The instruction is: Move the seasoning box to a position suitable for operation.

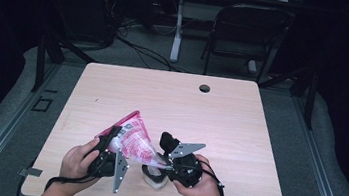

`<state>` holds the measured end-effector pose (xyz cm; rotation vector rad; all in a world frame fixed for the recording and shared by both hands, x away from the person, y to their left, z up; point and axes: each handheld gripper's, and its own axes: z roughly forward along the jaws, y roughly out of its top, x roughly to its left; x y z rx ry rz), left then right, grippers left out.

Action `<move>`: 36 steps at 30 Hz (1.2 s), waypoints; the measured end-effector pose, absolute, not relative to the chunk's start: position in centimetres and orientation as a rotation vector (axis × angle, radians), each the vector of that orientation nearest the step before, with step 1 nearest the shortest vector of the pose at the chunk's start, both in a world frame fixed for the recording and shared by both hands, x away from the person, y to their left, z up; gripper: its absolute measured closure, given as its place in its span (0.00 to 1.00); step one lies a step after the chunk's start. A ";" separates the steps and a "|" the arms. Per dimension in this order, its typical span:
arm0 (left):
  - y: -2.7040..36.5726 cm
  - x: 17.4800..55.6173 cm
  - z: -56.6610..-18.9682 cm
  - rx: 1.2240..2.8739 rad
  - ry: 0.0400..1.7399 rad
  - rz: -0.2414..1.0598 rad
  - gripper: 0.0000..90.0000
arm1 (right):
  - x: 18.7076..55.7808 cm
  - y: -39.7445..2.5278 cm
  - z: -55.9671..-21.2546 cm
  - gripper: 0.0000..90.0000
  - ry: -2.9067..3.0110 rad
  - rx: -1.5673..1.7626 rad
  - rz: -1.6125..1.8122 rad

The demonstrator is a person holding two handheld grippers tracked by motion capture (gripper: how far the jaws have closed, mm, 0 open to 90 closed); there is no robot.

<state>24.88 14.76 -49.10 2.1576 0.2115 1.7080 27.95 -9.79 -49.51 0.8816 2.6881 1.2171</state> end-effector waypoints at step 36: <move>14.6 24.8 -48.8 2.155 0.202 1.716 0.78 | 27.9 -9.7 -49.6 1.00 2.687 0.893 1.218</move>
